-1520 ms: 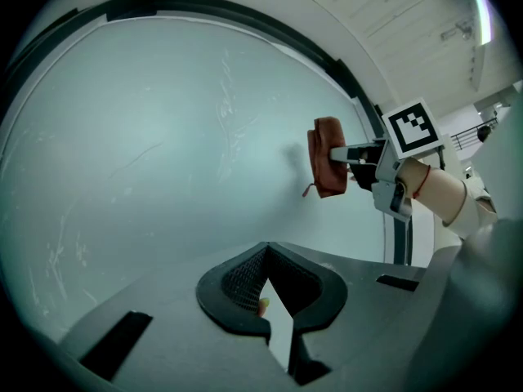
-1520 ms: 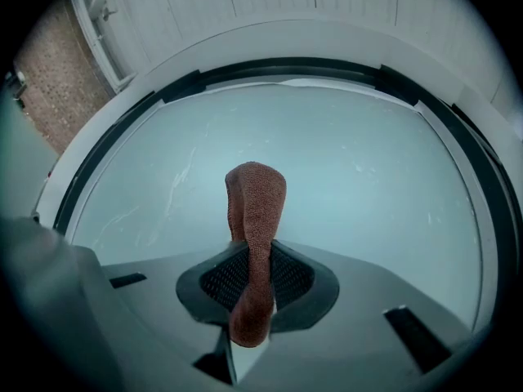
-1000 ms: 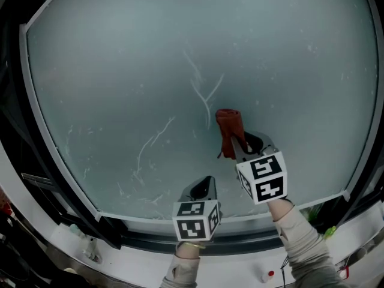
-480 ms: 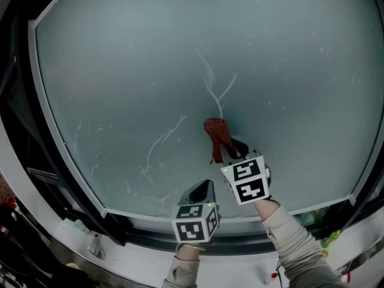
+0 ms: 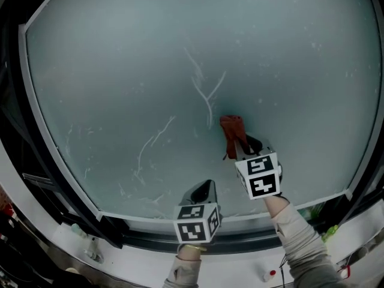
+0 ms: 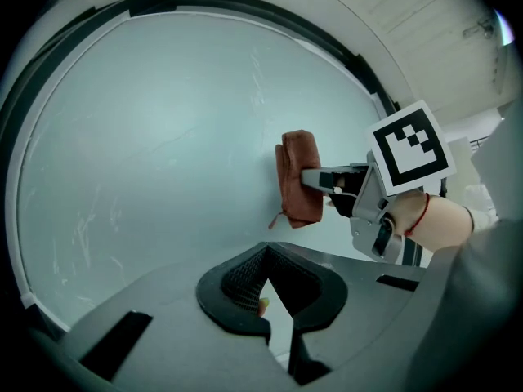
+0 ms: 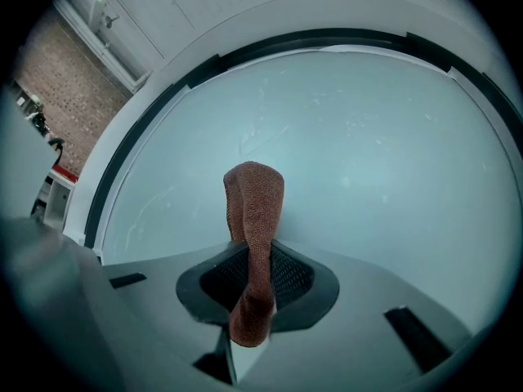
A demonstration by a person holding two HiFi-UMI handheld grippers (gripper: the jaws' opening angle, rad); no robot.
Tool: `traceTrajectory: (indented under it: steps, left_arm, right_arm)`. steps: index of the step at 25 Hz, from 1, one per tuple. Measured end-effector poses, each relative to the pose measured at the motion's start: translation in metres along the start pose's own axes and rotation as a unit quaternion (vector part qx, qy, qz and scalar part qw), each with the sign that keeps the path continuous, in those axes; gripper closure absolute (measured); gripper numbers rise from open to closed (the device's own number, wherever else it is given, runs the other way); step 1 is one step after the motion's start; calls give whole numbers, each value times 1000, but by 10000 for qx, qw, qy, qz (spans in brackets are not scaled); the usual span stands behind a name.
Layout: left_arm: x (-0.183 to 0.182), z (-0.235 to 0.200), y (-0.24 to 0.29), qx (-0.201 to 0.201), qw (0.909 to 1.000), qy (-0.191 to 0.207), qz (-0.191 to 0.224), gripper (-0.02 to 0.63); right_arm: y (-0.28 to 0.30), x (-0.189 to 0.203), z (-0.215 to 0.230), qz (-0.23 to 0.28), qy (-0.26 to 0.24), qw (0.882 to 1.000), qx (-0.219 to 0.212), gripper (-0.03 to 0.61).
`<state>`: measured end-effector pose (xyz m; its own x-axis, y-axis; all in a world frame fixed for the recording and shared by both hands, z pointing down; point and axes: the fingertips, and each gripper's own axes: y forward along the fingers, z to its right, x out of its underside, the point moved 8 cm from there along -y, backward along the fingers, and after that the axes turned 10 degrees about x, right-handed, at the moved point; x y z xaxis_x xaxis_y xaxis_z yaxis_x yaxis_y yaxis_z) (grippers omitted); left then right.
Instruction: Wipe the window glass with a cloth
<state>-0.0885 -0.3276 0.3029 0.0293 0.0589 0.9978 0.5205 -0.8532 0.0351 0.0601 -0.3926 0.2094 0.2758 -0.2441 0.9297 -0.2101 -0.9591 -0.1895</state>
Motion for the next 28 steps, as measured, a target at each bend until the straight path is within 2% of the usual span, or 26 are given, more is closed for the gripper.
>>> traceTrajectory:
  steps: [20,28]
  left_arm:
    - [2,44,41,603,9982,3,-26,609]
    - [3,47,44,657,9978,-15,-54,609]
  right_arm:
    - [-33,51,127,-556,-58,9899,1302,529]
    - [-41,60,150,-690,12,9852,1569,529]
